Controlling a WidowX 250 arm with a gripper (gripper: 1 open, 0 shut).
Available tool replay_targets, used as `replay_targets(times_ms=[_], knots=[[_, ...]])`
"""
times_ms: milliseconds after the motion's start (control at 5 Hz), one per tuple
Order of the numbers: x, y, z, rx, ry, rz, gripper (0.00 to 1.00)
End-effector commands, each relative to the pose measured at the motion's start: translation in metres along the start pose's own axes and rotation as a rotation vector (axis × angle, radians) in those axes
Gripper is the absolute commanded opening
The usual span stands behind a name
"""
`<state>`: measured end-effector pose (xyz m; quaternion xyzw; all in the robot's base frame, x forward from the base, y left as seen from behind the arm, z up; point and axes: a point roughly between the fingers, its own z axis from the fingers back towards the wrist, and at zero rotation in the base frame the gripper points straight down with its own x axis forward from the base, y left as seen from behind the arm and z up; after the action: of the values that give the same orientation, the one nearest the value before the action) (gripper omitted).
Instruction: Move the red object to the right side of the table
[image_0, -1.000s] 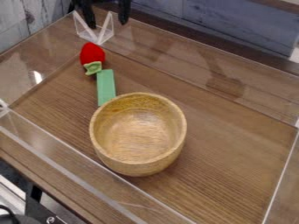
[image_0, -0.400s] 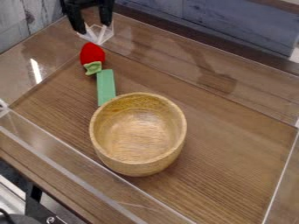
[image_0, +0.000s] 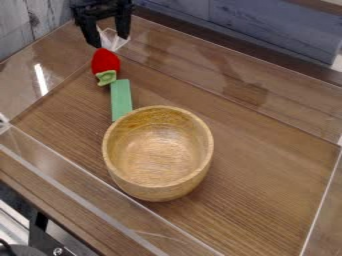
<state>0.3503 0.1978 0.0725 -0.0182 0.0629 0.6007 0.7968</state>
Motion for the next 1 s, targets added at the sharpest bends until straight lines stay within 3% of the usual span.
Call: replay_targets(times_ms=[0,600,800], knots=[[0.003,-0.014,0.022,-0.051,-0.065,-0.010,1.00],[-0.003,-0.023,0.007,-0.049,-0.068,-0.032,1.00],[-0.010,-0.025,0.009,-0.050,-0.068,-0.016,0.00]])
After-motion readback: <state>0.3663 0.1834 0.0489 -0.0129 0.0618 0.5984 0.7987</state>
